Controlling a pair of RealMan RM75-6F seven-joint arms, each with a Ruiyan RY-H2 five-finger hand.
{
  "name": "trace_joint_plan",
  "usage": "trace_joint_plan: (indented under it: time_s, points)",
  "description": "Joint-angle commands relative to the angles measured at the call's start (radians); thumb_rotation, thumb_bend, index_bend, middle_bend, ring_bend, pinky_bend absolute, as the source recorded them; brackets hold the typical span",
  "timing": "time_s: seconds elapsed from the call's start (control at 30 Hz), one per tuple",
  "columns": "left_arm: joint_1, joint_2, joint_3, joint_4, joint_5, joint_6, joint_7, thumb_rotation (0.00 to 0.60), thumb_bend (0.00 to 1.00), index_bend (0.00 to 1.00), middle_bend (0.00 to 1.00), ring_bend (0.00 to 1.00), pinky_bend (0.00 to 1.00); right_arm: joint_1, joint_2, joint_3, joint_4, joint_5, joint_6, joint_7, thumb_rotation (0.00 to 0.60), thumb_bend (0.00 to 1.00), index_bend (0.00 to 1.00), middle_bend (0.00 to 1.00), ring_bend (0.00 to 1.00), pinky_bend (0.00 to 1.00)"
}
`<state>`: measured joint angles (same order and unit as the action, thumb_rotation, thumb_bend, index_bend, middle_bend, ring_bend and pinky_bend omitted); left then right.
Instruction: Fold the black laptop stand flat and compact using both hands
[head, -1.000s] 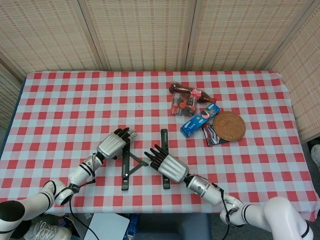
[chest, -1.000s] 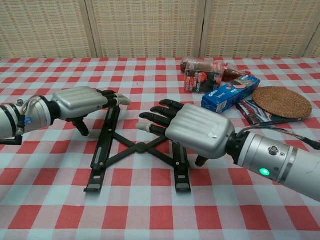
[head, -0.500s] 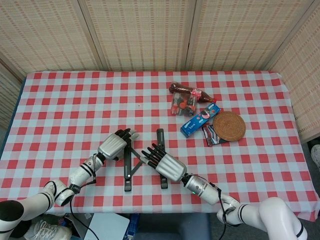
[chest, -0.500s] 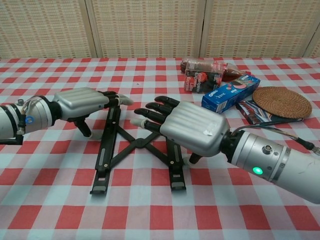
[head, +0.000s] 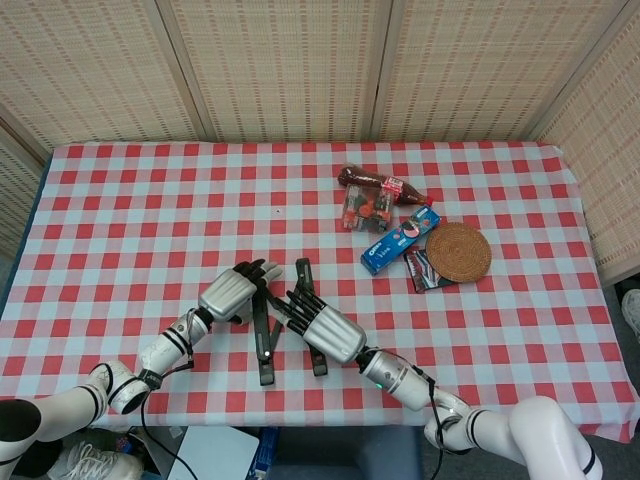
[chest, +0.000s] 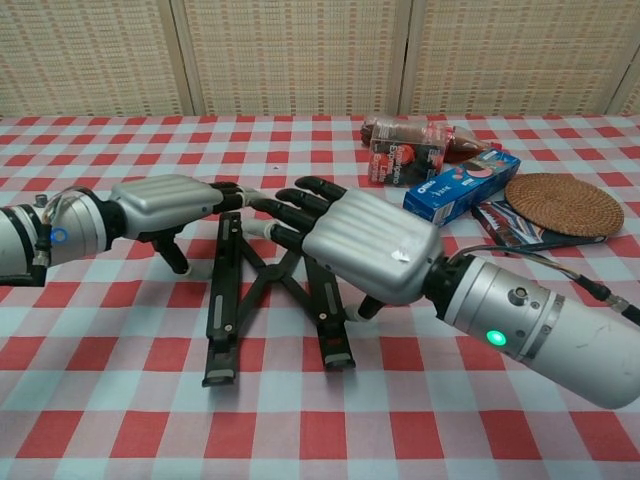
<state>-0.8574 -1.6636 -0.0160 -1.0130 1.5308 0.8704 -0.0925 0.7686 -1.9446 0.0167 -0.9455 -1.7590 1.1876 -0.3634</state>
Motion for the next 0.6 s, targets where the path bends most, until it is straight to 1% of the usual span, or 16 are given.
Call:
trace_joint_plan:
  time_s: [0.03,0.4,0.53,0.6]
  points:
    - [-0.001,0.005,-0.001,-0.012,-0.002,-0.002,-0.001,0.600,0.27,0.00,0.00,0.00,0.16,0.003,-0.007,0.001,0.006,-0.004,0.007,-0.003,0.600,0.00,0.00,0.00,0.00,0.00]
    - [-0.007,0.026,-0.007,-0.078,-0.007,-0.006,0.020,0.600,0.27,0.00,0.00,0.00,0.16,0.017,-0.032,0.005,0.003,-0.011,0.013,-0.021,0.600,0.00,0.00,0.00,0.00,0.00]
    - [0.002,0.040,-0.010,-0.087,-0.023,-0.008,0.039,0.600,0.27,0.00,0.00,0.00,0.16,0.021,-0.010,-0.010,-0.031,-0.023,0.012,-0.009,0.600,0.00,0.00,0.00,0.00,0.00]
    - [0.012,0.055,-0.012,-0.092,-0.037,-0.006,0.050,0.600,0.27,0.00,0.00,0.00,0.16,0.035,0.026,-0.020,-0.067,-0.041,0.006,-0.001,0.600,0.00,0.00,0.00,0.00,0.00]
